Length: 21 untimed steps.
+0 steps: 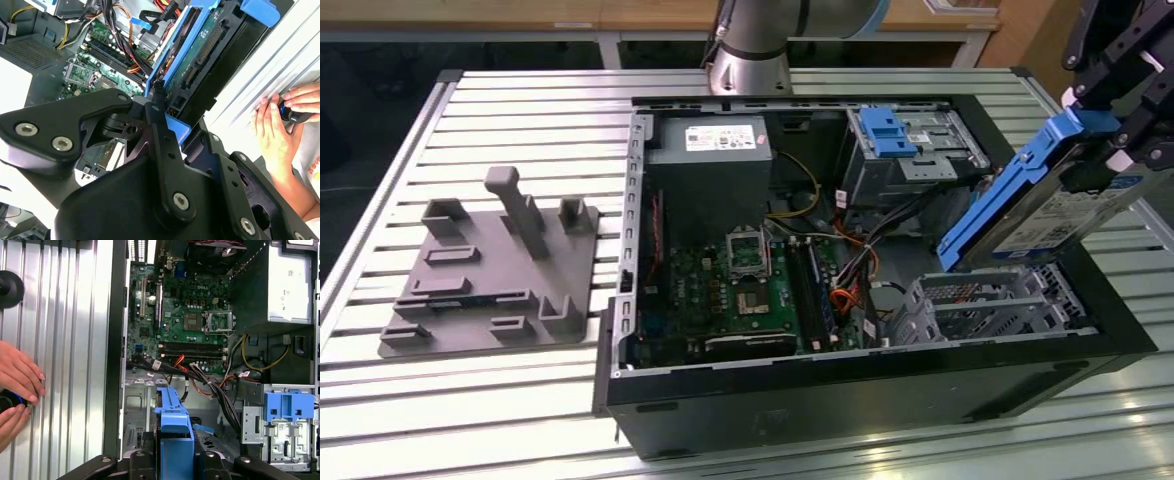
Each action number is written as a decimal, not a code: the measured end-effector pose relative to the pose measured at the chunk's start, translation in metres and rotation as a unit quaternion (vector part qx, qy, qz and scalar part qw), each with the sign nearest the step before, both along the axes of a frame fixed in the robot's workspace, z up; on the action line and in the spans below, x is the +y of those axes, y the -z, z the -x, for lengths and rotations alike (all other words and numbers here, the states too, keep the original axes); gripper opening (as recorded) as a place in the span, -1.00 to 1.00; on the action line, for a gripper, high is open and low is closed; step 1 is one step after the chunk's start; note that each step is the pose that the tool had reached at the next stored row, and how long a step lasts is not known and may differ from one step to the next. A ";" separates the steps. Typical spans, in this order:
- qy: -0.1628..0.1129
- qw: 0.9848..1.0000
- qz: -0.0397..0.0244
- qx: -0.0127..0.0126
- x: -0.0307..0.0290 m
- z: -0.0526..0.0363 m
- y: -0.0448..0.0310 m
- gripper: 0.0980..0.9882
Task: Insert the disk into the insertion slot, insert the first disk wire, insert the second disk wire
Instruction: 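Insert the disk into the insertion slot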
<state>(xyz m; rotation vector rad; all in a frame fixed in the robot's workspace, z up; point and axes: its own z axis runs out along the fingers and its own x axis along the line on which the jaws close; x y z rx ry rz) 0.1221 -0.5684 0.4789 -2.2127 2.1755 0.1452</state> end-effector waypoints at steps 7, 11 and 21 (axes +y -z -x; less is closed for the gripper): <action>0.000 1.000 0.000 0.000 0.0008 -0.0010 0.0051 -0.40; 0.000 1.000 0.000 0.000 0.0008 -0.0015 0.0075 -0.40; -0.003 1.000 0.000 0.000 -0.0021 -0.0016 0.0132 -0.40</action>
